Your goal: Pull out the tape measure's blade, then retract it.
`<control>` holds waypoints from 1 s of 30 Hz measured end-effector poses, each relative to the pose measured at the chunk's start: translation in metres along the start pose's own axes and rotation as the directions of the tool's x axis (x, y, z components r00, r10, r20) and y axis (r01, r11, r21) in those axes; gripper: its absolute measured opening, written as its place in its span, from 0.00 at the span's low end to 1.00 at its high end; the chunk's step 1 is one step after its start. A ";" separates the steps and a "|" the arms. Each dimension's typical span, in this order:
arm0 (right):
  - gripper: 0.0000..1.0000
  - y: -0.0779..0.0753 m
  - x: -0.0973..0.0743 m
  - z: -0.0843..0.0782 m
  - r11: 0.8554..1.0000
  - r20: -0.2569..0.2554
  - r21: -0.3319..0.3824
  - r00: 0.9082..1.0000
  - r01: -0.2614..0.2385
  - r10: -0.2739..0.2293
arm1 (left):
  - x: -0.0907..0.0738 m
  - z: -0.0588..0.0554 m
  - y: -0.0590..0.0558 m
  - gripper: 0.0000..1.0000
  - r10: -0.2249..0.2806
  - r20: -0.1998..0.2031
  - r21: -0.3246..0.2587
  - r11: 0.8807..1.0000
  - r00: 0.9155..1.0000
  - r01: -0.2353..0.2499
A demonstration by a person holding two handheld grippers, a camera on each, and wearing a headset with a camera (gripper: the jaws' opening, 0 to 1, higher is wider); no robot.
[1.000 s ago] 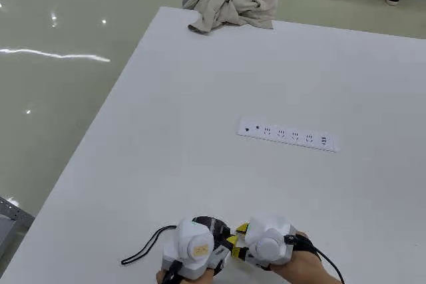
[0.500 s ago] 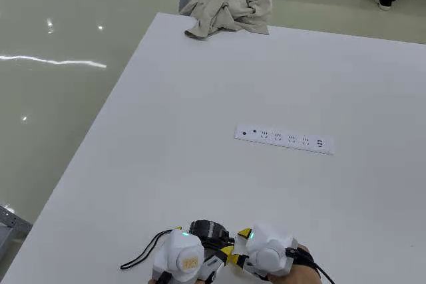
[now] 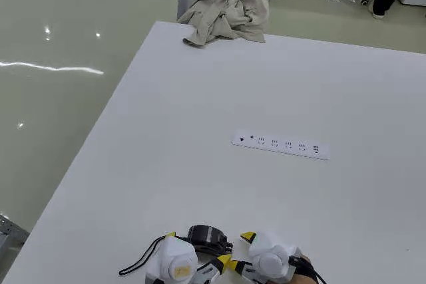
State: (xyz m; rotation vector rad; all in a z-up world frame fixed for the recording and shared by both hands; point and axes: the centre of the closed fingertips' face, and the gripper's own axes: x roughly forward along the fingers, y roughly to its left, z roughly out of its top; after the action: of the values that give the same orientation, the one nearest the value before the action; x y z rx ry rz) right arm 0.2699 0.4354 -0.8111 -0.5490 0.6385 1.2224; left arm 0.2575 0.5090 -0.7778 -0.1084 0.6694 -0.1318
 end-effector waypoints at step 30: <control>0.55 0.010 -0.050 -0.008 0.958 0.089 0.252 0.982 0.140 -0.167 | -0.032 -0.001 0.012 0.93 -0.039 0.048 -0.019 0.999 0.998 0.040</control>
State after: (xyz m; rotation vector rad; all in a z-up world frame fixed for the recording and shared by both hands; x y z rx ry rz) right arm 0.2483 0.3990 -0.7815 -0.3154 0.6307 1.0027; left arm 0.2335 0.5255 -0.7606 -0.1431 0.6211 -0.1601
